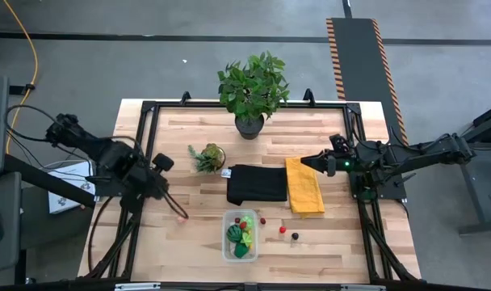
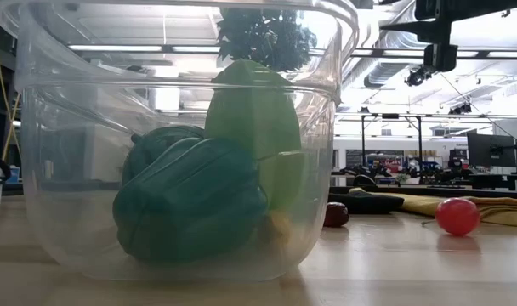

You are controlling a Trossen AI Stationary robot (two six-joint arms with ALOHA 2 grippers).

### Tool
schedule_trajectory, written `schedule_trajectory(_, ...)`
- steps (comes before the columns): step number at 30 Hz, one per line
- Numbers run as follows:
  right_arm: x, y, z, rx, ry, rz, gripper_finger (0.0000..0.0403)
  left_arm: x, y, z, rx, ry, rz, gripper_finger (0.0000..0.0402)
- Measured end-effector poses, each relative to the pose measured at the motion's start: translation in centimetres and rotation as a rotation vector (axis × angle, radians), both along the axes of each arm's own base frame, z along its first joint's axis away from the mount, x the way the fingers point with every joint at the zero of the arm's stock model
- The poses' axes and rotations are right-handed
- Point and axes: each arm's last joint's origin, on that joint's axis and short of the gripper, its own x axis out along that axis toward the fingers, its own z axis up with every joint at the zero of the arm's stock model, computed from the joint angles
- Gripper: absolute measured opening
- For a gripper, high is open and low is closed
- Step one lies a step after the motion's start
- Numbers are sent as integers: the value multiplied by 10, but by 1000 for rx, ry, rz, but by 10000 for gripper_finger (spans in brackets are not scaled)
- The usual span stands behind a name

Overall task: Pick and placing Produce into tupperware
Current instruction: Put the peach into the bin

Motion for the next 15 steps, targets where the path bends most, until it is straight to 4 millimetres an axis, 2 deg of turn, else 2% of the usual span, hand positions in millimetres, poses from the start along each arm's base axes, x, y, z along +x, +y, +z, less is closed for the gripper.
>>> schedule_trajectory(5, 0, -1, 0, -5, 0, -36, 133, -9, 12, -7, -83, -71, -5, 0)
schedule_trajectory(15, 0, -2, 0, 18, -4, -79, 133, -3, 8, -63, -174, -19, -56, 0)
